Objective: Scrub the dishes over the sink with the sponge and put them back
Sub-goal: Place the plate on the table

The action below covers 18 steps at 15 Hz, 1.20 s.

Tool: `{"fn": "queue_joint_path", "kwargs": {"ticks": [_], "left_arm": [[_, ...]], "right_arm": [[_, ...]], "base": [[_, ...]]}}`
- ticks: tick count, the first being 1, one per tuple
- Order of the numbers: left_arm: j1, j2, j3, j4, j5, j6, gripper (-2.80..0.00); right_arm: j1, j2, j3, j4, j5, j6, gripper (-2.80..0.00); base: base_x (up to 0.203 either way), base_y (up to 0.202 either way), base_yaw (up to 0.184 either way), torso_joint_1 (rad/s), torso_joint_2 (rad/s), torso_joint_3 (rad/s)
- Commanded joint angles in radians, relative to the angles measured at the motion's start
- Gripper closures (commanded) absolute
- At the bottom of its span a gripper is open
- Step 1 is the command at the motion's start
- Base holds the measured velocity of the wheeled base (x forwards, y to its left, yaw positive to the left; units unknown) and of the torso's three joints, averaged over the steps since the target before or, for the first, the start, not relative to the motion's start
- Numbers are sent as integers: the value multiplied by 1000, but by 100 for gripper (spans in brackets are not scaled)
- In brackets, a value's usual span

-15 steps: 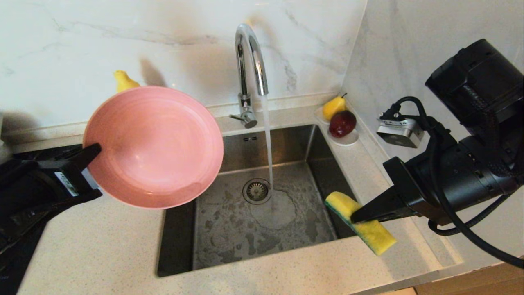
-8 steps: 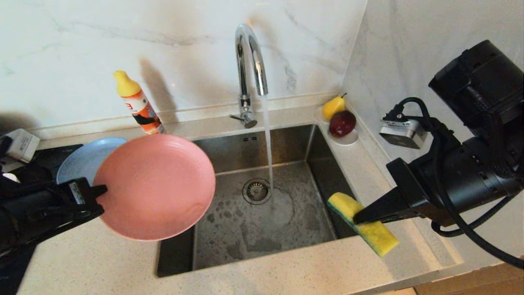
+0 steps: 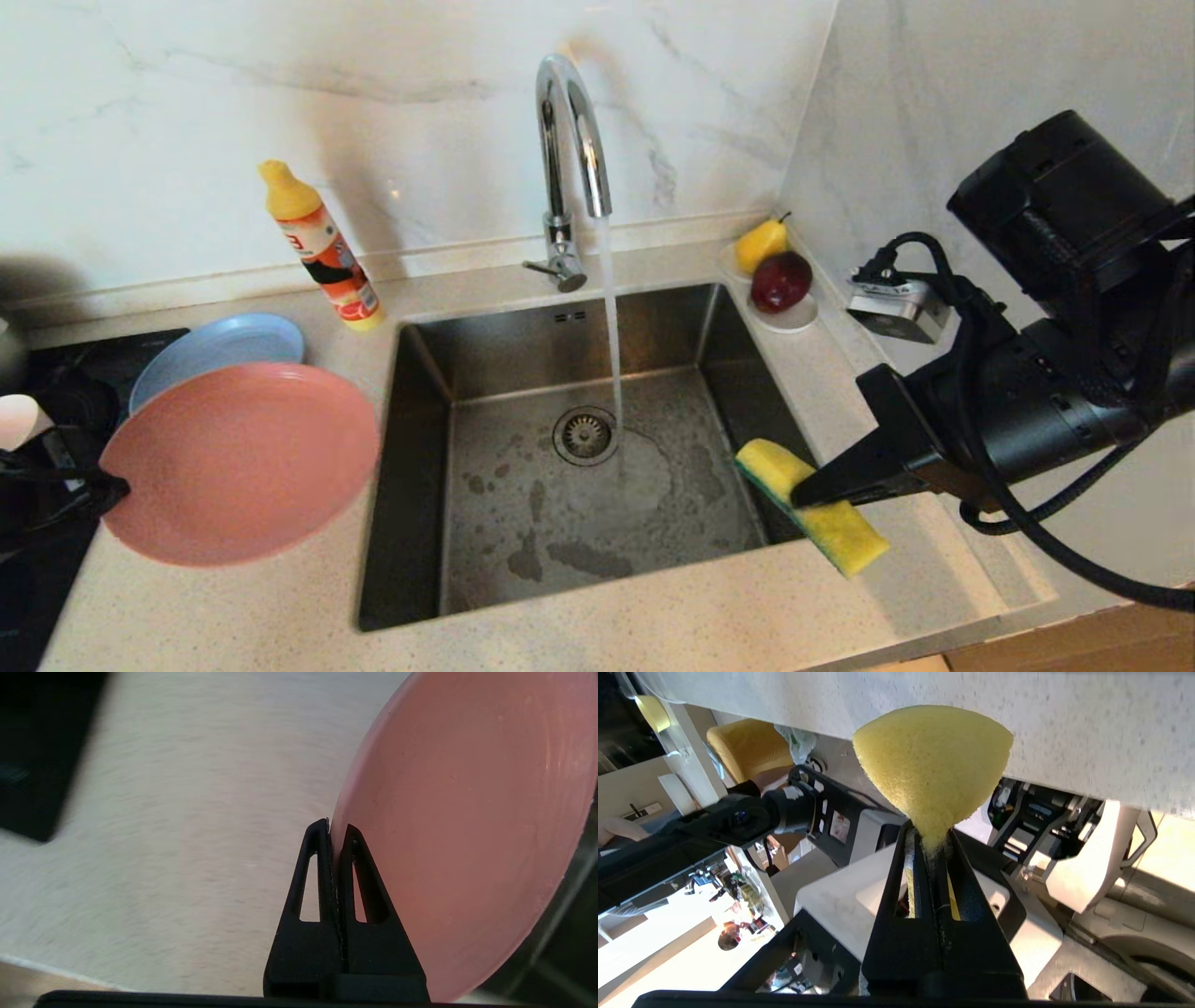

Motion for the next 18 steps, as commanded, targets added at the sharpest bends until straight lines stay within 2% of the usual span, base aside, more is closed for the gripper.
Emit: {"fn": "queue_joint_path", "kwargs": {"ticks": [1,3,6,10,14,18], "left_arm": [[138,36,13,4,-57,-3,0],[231,63,47,-3,-82,1,0],[303,88,98,-12,-92,12,0],[336,121,168,-25,-114,28,0],[354,175,242,-154,-121,27,0],[415,278,241,-248,-203,24,0]], "right_arm": [[-3,25,4,2,4,2,0],[-3,41,1,1,5,2,0],[-2,49,1,1,5,0,0],[-3,55,4,1,5,1,0],[-3,51,9,2,6,3,0],[-3,47,22,1,6,2,0]], "base": [[0,0,0,0,0,0],[0,0,0,0,0,0],[0,0,0,0,0,0],[0,0,0,0,0,0],[0,0,0,0,0,0],[0,0,0,0,0,0]]}}
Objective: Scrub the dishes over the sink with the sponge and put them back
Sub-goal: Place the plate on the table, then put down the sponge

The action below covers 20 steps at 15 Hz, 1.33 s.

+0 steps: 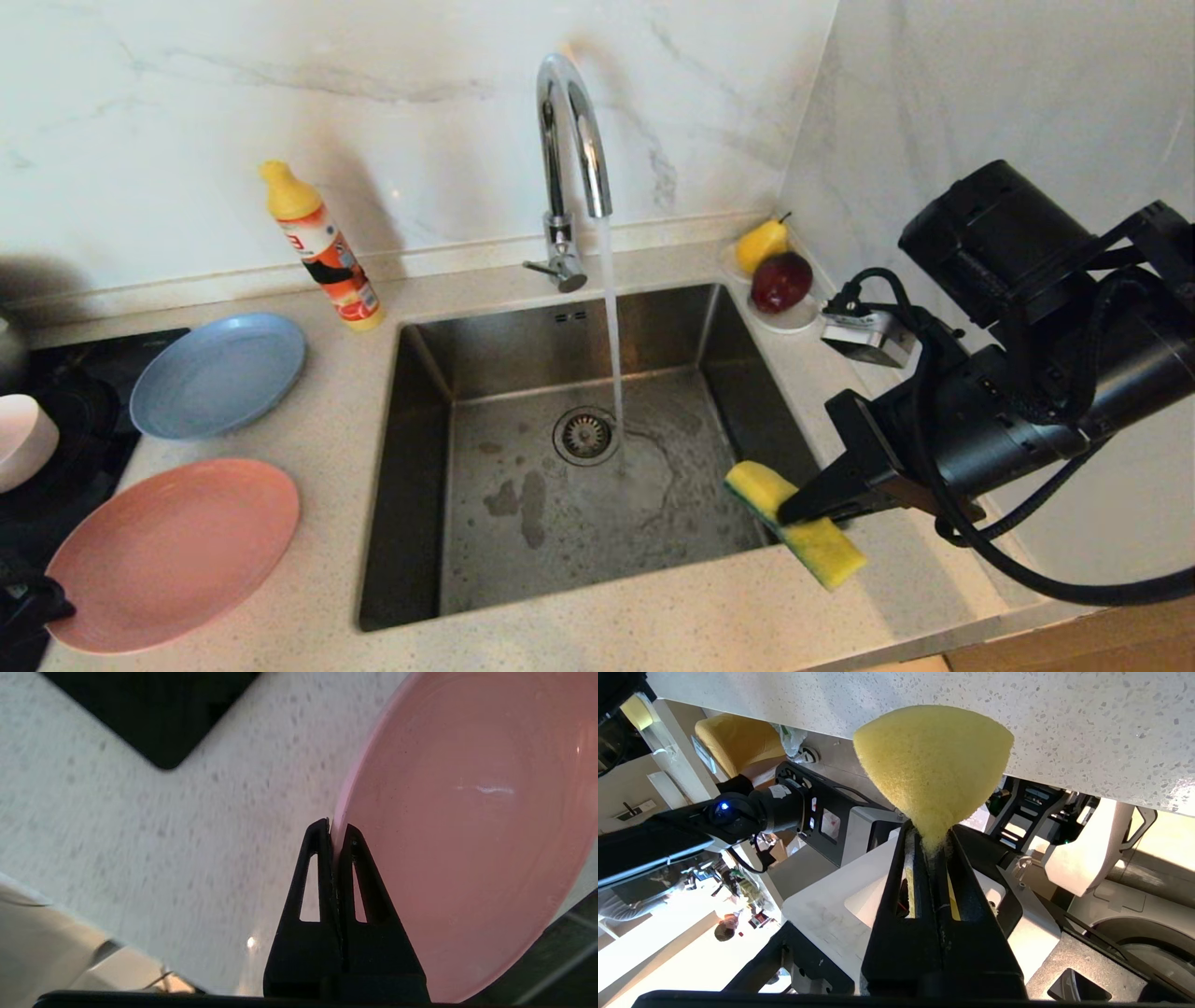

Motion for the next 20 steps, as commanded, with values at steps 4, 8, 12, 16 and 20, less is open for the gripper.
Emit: {"fn": "queue_joint_path", "kwargs": {"ticks": [4,8,12,16,20], "left_arm": [[54,120,6,-58,-21,5,0],[55,90,6,-64,-27,21,-280],[54,11,-16,-52,-73,11,-280],[51,-121,-142,43,-87,27,0],[-43,-163,-368,97,-146,142,0]], "right_arm": [[1,-2,1,4,3,3,0],[1,-3,2,4,3,3,0],[1,-7,2,4,3,3,0],[1,-15,2,5,1,1,0],[5,-30,-4,6,0,4,0]], "base": [[0,0,0,0,0,0],[0,0,0,0,0,0],[0,0,0,0,0,0],[0,0,0,0,0,0],[0,0,0,0,0,0]]}}
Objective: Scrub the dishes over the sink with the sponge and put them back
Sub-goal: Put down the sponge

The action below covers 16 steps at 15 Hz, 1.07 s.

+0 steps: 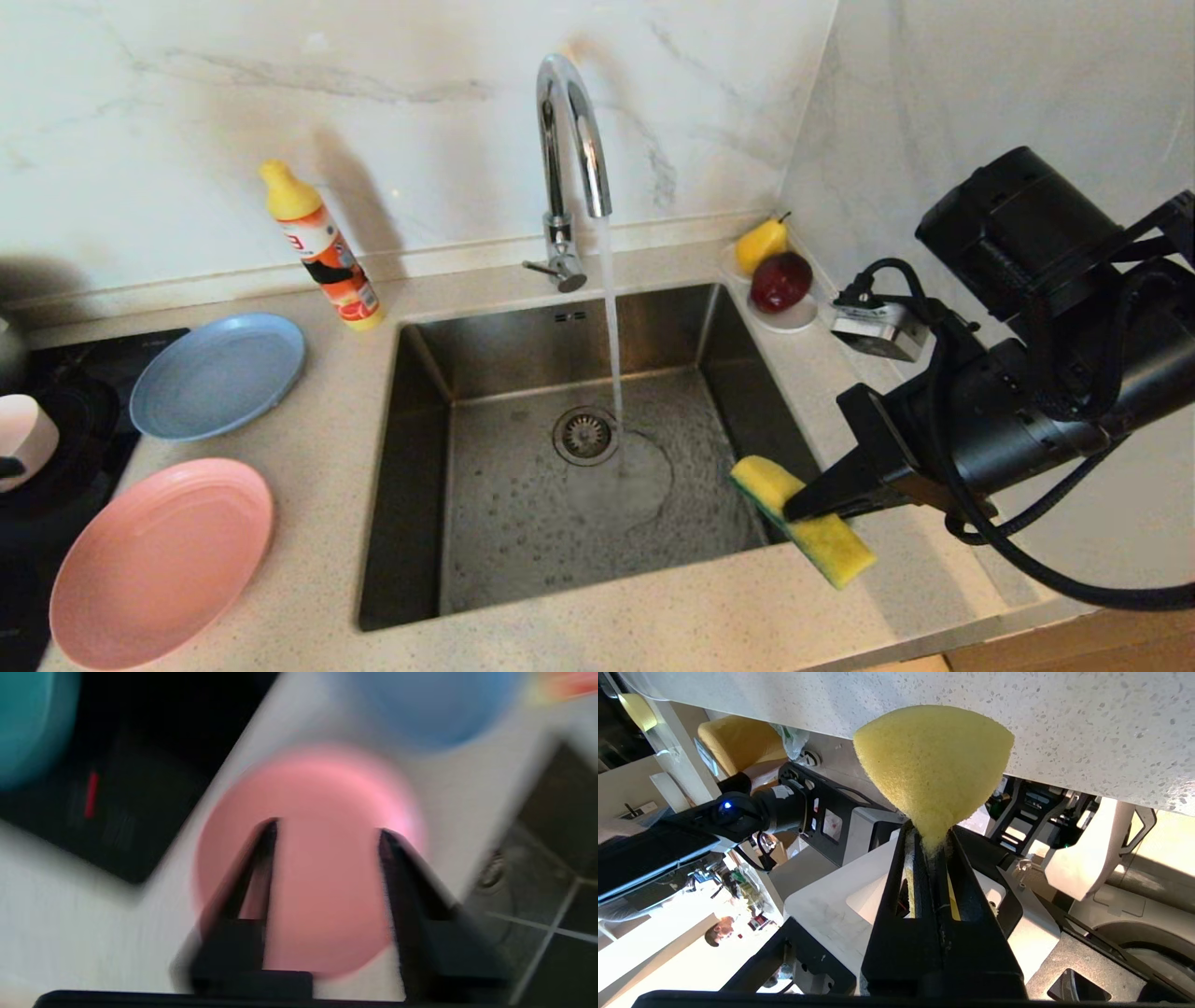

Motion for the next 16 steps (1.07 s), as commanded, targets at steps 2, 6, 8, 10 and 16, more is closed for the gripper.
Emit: {"fn": "queue_joint_path", "kwargs": {"ticks": [2,6,8,10,16], "left_arm": [[-159,16,-153,-52,28,207,0],[-472,69,-169,-367,333,286,0],[-615,-1,-109,-477,410,299,0],[-697,-181,-28,-495,433,306,0],[-771,-846,239,-260,430,311,0]], "right_arm": [[7,-16,-4,5,2,7,0],[6,-18,-3,6,1,8,0],[6,-14,-6,6,-1,8,0],[6,-12,-9,6,-1,8,0],[9,-22,11,7,1,9,0]], "base": [[0,0,0,0,0,0],[0,0,0,0,0,0],[0,0,0,0,0,0],[0,0,0,0,0,0],[0,0,0,0,0,0]]}}
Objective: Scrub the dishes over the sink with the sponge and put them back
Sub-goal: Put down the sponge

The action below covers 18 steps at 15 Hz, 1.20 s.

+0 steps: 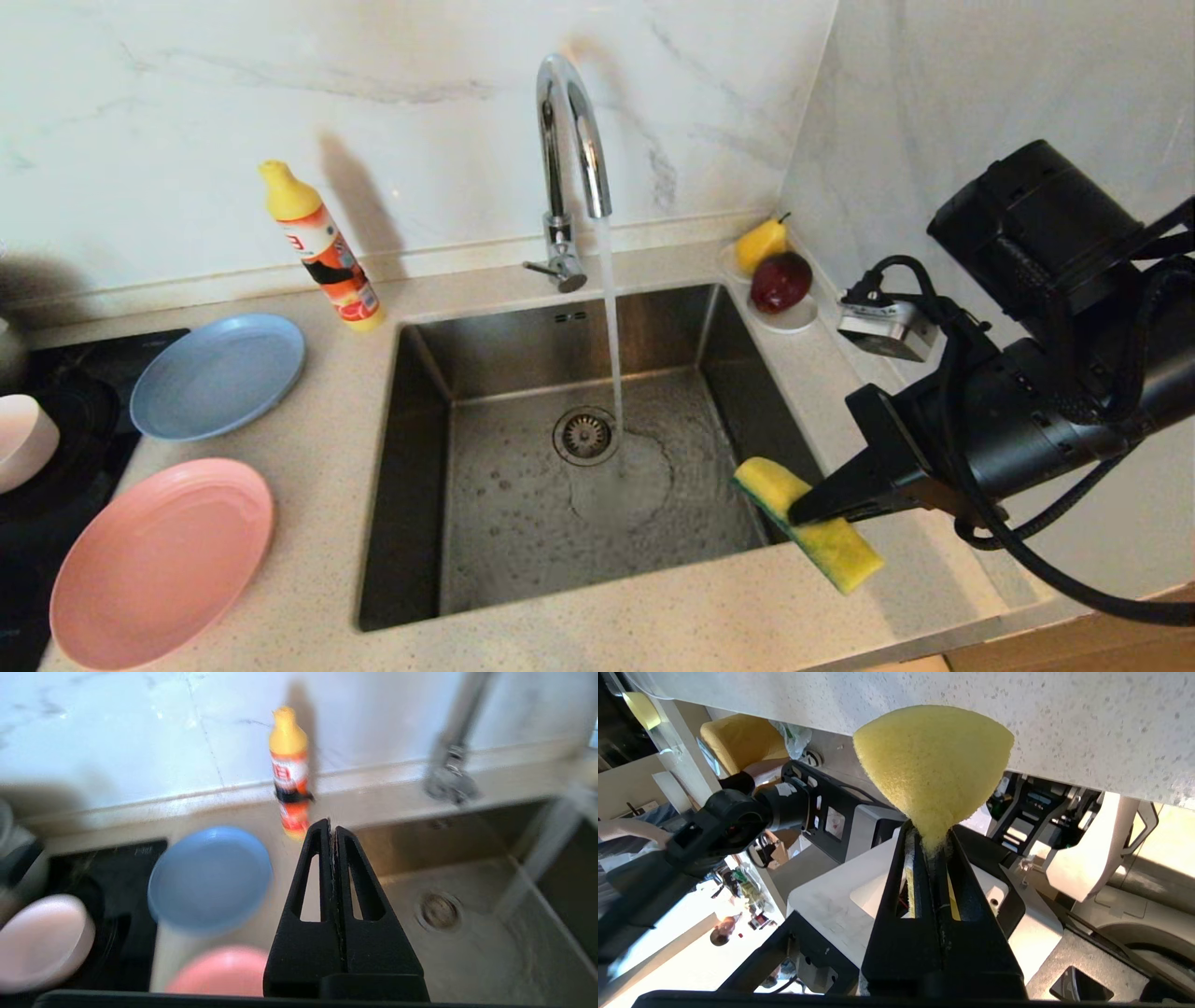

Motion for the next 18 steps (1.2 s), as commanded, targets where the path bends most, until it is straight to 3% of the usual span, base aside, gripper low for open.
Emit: {"fn": "queue_joint_path", "kwargs": {"ticks": [1,6,8,10,11,13,18], "left_arm": [[-16,-362,118,116,-25,1,0],[-25,-750,390,318,-66,37,0],[-27,-791,532,324,8,56,0],[-28,-791,675,238,45,69,0],[-28,-791,700,187,36,63,0],[-28,-791,691,293,28,25,0],[-28,-791,683,306,31,-8,0]], "right_arm": [[4,-5,-1,5,3,3,0],[7,-14,-7,5,1,1,0],[8,-24,-3,5,-1,1,0],[8,-32,-3,4,-1,1,0],[14,-38,2,4,1,1,0],[19,-37,6,2,-2,0,0],[27,-54,10,3,-35,-3,0]], "base": [[0,0,0,0,0,0],[0,0,0,0,0,0],[0,0,0,0,0,0],[0,0,0,0,0,0],[0,0,0,0,0,0],[0,0,0,0,0,0],[0,0,0,0,0,0]]}}
